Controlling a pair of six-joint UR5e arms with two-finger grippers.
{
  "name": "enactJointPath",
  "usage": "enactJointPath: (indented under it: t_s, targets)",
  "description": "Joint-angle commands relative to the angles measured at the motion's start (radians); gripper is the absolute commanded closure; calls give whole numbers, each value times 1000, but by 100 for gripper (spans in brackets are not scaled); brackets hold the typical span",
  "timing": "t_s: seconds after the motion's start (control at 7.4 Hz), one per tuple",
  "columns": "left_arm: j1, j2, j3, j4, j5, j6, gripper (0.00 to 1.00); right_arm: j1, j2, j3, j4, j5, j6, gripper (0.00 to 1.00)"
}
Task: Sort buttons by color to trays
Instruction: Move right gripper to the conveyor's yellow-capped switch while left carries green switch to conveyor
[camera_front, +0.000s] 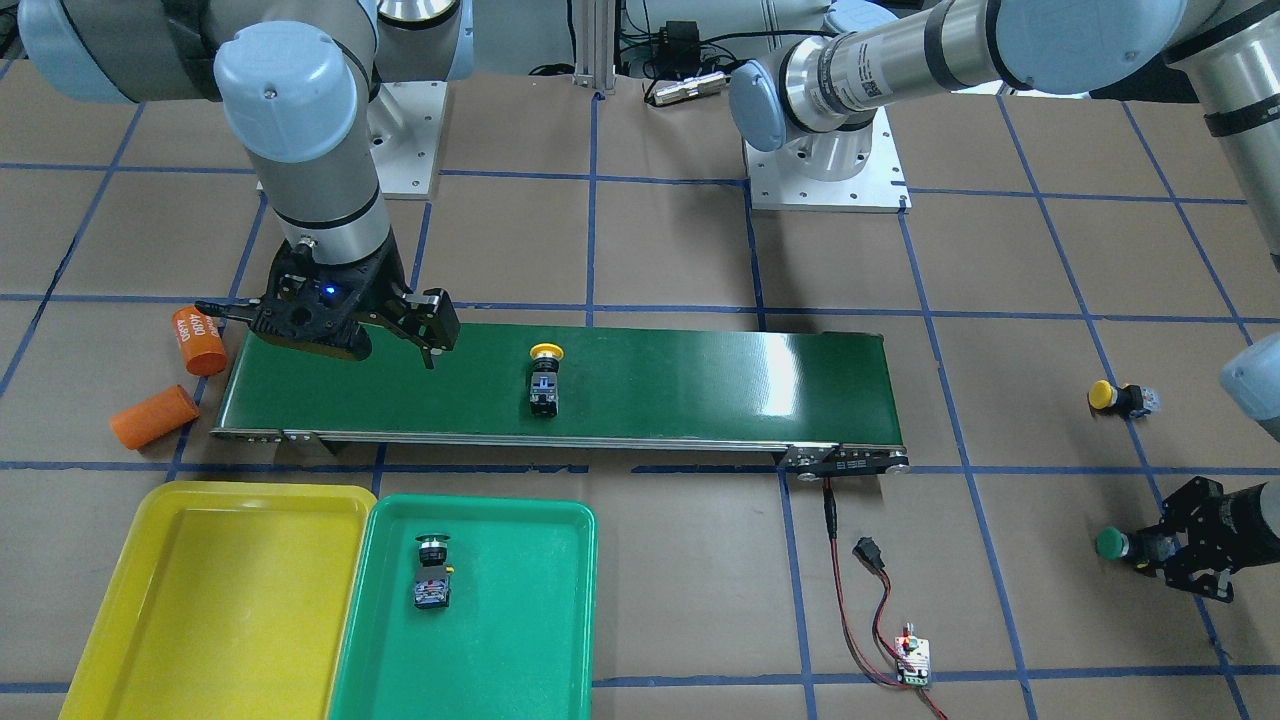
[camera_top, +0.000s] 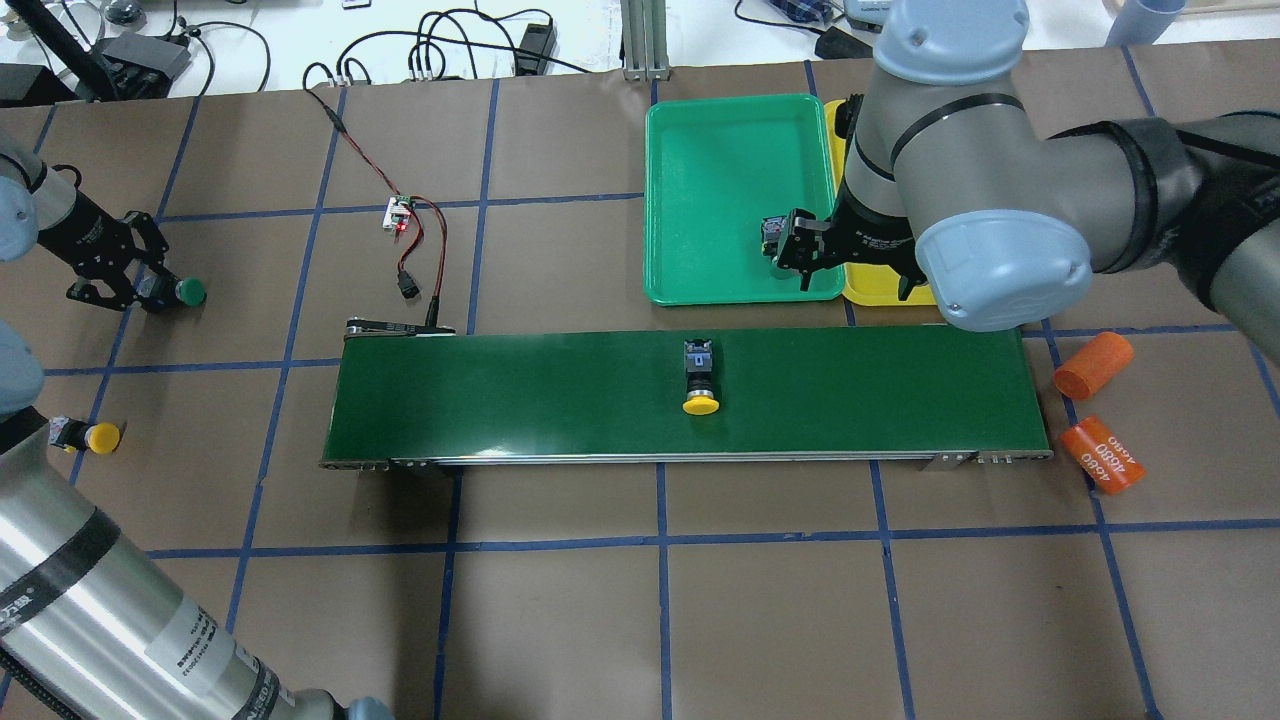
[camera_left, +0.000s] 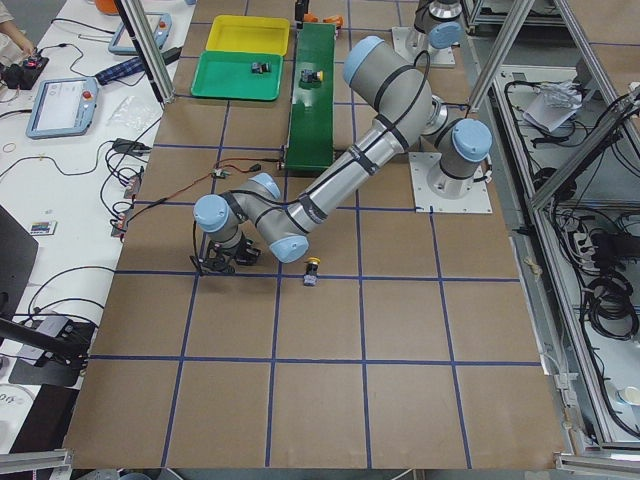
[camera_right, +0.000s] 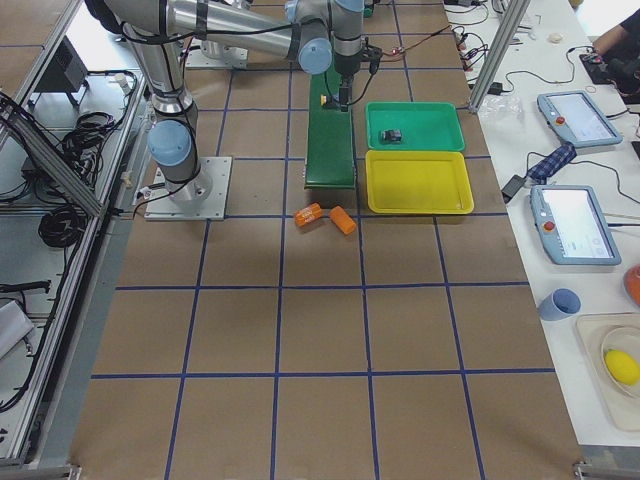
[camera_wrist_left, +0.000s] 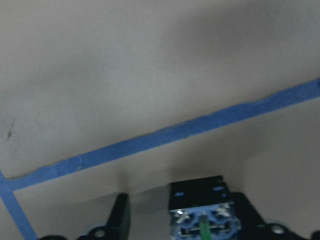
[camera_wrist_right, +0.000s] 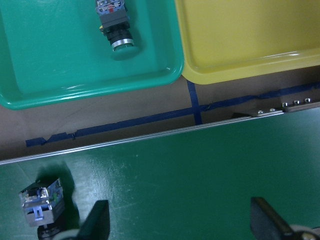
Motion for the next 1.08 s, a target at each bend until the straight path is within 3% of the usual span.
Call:
enactJointPath:
  t_s: [0.0, 0.14, 0.41, 0.68, 0.95]
  targets:
    - [-5, 53, -13, -26, -1, 31, 94, 57, 37, 8, -6, 38, 29, 0]
    - [-29, 111, -42, -76, 5, 136, 99, 81, 67, 6, -16, 43, 61, 0]
    - [-113, 249, -170, -98, 5, 442, 100, 106, 107, 6, -51, 80, 63, 0]
    - [-215, 361, -255, -91, -10, 553, 100, 106, 129, 6, -53, 144, 60, 0]
    - [-287, 429, -367, -85, -7, 587, 100, 106, 159, 6, -52, 143, 55, 0]
